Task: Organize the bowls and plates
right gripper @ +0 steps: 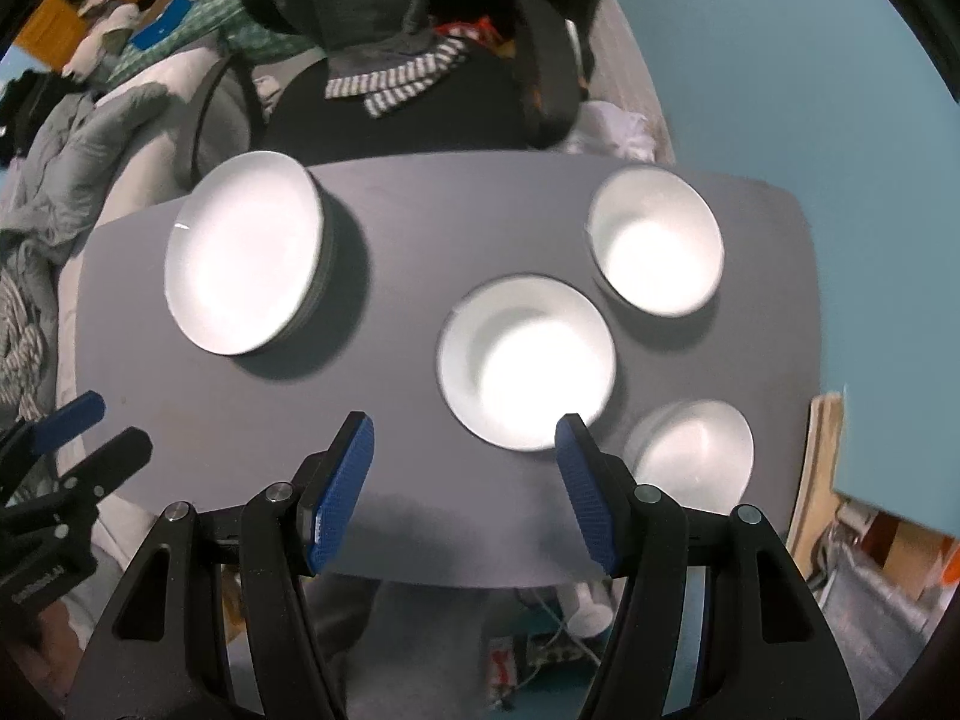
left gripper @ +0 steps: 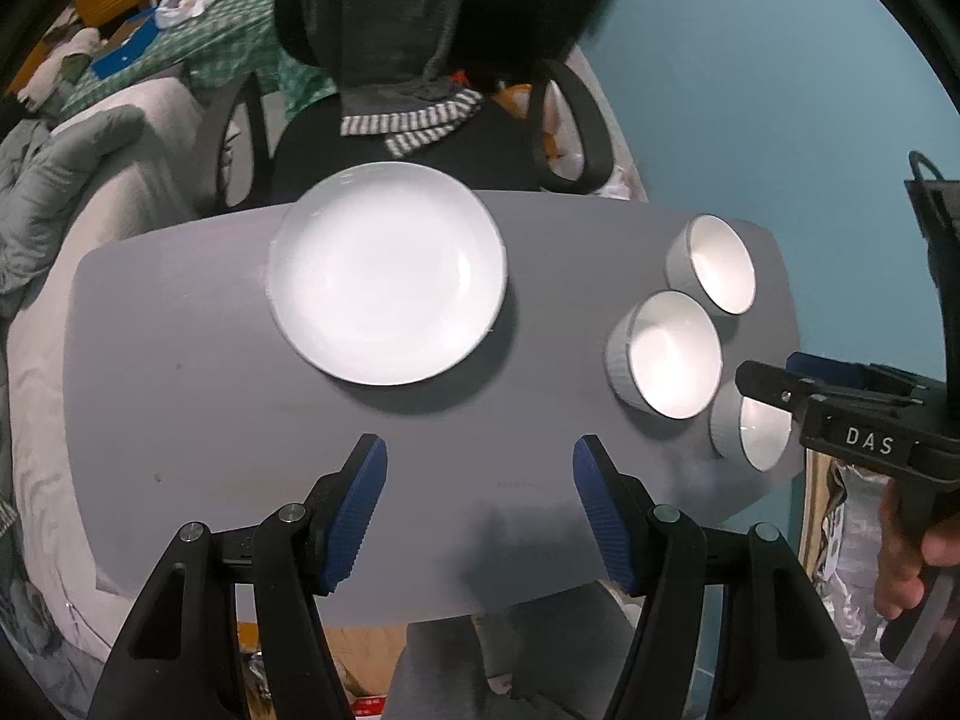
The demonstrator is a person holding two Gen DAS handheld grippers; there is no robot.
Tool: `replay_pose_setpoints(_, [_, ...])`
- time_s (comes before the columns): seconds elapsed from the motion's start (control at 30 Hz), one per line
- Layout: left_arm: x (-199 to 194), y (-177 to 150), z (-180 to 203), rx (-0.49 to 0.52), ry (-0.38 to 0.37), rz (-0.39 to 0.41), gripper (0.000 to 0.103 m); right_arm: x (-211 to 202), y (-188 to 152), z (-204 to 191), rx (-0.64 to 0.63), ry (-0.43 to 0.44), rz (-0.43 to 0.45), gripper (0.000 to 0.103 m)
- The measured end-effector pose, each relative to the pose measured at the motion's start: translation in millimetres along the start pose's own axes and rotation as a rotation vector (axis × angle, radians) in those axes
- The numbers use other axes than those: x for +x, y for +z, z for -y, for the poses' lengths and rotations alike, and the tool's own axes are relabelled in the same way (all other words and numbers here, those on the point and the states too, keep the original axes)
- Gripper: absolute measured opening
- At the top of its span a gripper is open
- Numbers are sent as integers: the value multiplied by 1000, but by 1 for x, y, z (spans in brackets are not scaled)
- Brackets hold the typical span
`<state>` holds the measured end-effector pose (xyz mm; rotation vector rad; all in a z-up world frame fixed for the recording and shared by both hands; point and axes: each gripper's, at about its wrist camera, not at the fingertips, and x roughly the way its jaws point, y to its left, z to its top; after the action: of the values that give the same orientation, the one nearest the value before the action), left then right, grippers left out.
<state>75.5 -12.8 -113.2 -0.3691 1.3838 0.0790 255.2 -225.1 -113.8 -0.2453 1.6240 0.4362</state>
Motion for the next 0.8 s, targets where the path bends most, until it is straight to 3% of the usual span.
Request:
replay_pose_setpoints(0.5, [45,10,56,104,13,-77,66,21,-7,72,132,22,5,62])
replay_pose_setpoints(0.8, [89,23,79,70,15,-140,66,53,8,98,105,54,-15,62])
